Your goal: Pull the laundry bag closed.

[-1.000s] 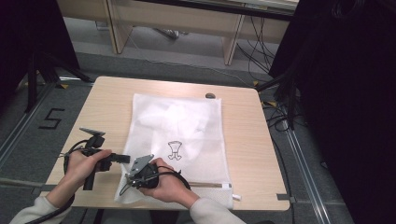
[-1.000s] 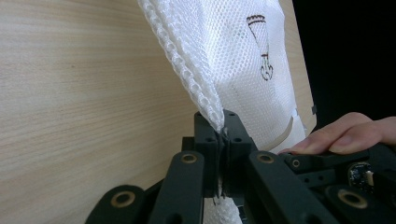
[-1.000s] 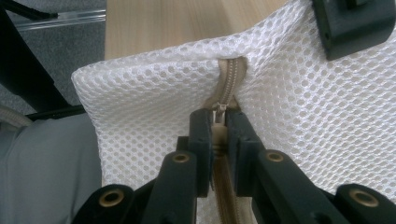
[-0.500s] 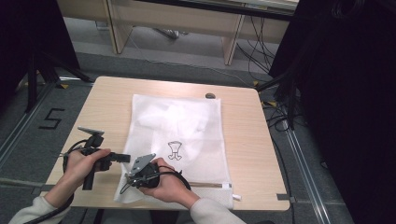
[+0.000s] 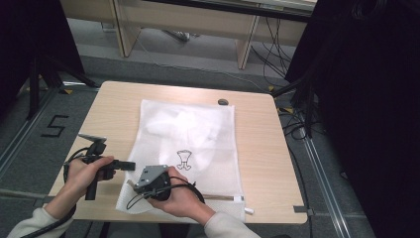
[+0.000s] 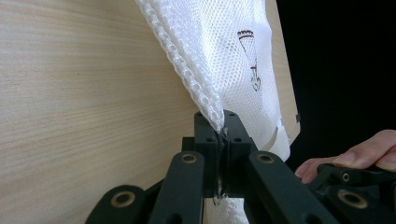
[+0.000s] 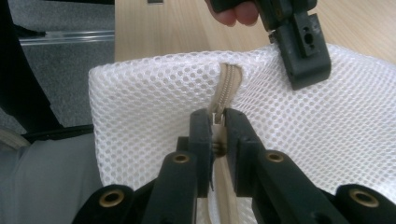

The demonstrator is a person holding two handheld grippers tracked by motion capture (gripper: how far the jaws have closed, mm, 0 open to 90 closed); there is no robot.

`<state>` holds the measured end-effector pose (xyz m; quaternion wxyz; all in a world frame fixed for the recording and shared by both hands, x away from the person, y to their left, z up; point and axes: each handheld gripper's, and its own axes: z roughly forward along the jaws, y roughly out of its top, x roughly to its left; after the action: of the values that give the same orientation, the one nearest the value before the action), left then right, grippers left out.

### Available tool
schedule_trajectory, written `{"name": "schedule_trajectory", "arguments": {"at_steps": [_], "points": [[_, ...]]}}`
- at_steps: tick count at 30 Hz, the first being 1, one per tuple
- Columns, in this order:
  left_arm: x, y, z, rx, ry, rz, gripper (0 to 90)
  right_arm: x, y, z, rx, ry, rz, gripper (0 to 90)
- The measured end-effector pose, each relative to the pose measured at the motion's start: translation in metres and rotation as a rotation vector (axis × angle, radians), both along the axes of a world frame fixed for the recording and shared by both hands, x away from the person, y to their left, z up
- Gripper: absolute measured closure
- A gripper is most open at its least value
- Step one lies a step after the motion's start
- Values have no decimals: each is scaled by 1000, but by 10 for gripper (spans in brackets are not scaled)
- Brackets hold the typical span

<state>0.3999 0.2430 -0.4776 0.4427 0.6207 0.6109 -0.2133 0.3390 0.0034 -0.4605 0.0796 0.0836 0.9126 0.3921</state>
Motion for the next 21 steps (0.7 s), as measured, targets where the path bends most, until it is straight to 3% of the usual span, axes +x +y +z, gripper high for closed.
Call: {"name": "schedule_trajectory", "arguments": {"at_steps": [16,20,21], "points": [[0,2,-1,-66,18,-16,867,-2,-14,4,12,-27,-10,828],[0,2,0,-62,26,-24,867,1,-17,4,33,3,-27,828],[0,2,-1,-62,31,-30,867,4,-19,1,49,53,-53,827]]}}
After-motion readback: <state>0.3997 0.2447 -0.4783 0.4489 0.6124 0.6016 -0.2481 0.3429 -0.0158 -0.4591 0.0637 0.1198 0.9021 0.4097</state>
